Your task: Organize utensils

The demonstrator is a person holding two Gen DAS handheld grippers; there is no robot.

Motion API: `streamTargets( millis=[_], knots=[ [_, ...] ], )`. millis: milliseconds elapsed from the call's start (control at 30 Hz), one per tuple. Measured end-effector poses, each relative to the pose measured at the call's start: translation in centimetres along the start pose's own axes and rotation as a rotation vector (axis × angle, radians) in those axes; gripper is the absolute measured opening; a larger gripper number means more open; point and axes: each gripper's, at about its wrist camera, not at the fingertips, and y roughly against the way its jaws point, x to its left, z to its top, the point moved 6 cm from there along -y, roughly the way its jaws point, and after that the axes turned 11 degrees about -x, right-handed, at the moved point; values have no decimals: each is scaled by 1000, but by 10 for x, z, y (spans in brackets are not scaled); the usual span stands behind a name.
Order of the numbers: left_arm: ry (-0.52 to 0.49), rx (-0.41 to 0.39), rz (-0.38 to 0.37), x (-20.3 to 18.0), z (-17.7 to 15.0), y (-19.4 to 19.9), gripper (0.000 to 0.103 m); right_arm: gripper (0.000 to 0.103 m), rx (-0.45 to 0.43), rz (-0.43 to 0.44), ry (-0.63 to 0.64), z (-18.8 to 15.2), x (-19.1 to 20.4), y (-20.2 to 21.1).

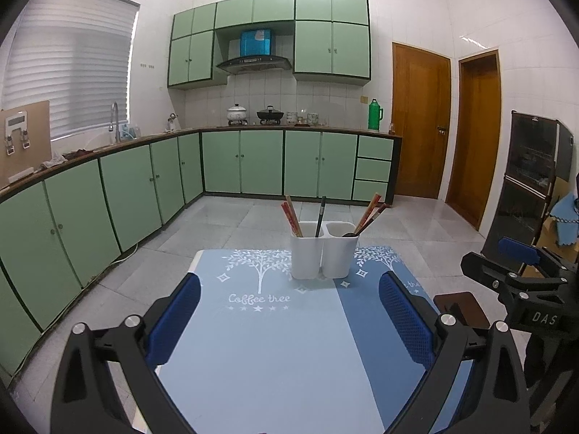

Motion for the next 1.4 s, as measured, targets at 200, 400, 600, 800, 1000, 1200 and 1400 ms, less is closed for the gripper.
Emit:
streamTargets(
  millis=[200, 400, 600, 800, 1000, 1200, 1400],
  knots=[
    [2, 0, 6, 1, 1, 2, 97, 98, -3, 1, 1, 1, 0, 1],
    [-1, 3, 9, 2, 0, 2, 97, 98, -3, -1, 3, 1, 0, 1],
    [-1, 3, 11, 2, 0, 3, 97, 98, -3, 0, 3, 2, 0, 2],
    [-4, 2, 10, 1, -1, 0, 97, 98, -4, 1, 5, 2, 0, 3],
    [-7, 4, 10, 1, -3, -1, 97, 98, -2, 2, 3, 2, 1, 2],
    [-7, 5, 9, 1, -3, -1, 97, 98, -2, 3, 3, 3, 1, 2],
    [-8, 5, 10, 1, -2, -1, 97, 98, -1, 0, 2, 2, 1, 1]
  ],
)
